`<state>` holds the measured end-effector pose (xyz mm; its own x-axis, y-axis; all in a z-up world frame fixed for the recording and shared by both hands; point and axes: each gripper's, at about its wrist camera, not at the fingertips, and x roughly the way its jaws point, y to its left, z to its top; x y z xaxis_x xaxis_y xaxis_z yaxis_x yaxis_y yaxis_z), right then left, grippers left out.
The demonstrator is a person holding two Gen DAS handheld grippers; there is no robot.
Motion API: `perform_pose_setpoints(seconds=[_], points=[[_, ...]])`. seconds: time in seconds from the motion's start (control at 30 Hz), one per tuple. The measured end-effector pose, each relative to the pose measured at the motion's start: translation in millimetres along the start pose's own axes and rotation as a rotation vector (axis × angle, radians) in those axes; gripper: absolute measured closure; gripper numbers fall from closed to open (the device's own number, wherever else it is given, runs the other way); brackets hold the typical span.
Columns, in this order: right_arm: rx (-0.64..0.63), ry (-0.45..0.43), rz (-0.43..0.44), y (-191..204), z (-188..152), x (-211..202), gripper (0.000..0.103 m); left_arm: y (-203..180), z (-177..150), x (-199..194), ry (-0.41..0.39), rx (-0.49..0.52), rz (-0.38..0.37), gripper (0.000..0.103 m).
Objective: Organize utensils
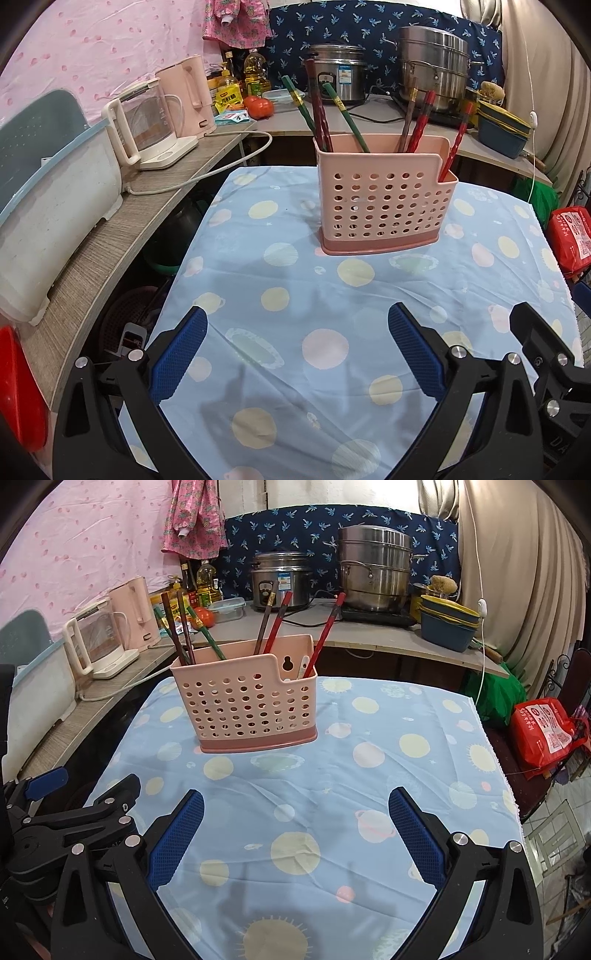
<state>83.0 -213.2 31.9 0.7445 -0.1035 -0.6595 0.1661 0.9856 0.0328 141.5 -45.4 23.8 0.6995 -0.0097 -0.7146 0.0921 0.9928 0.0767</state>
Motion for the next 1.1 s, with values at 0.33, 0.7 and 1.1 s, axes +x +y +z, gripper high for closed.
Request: perform_pose_setpoints(seconds=[0.33,0.7,1.1], points=[[-0.004,0.0,0.001,4.8,1.0,-1.3,0.007,0.8,-1.2,0.6,0.01,-0.01,0.006,0.009],[-0.007,-0.002,0.0,7.1,0.4,-2.1,0.007,1.3,-0.8,0.7,0.01,-0.011,0.006,0.009],[-0.006,-0.002,0.001,7.7,0.7,-1.7,0.007,1.5,-0.6,0.6,0.01,-0.01,0.007,0.01]])
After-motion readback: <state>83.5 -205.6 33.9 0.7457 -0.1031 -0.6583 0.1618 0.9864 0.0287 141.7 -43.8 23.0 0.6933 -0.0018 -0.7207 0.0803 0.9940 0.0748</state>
